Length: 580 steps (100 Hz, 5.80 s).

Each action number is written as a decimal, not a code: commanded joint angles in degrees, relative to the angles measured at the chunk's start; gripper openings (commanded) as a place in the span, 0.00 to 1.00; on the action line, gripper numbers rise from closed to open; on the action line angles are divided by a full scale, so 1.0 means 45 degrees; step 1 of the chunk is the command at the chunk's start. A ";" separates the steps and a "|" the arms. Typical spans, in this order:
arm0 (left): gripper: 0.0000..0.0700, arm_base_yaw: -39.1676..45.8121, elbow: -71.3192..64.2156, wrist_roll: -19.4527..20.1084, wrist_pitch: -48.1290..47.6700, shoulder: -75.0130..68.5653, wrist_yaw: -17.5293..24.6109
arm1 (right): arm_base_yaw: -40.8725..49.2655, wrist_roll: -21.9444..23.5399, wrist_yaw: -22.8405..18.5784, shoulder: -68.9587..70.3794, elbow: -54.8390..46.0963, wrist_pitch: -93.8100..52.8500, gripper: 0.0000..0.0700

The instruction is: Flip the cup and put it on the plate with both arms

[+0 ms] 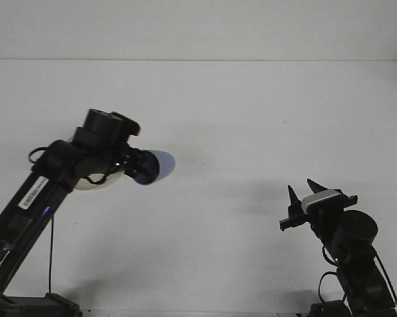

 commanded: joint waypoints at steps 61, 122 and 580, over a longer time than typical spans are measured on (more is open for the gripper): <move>0.02 0.6941 0.0520 0.0408 -0.0597 0.2788 -0.0131 | 0.0019 0.0170 -0.0015 0.0049 0.0097 0.0049 0.49; 0.59 0.7266 0.1399 0.0549 -0.0034 0.4527 0.0126 | 0.0019 0.0165 -0.0010 0.0053 0.0097 -0.0024 0.49; 0.02 0.5989 -2.0108 -0.1379 1.3284 -1.8457 -0.2385 | -0.2069 -0.2225 0.1666 -0.7786 -0.6955 0.3254 0.00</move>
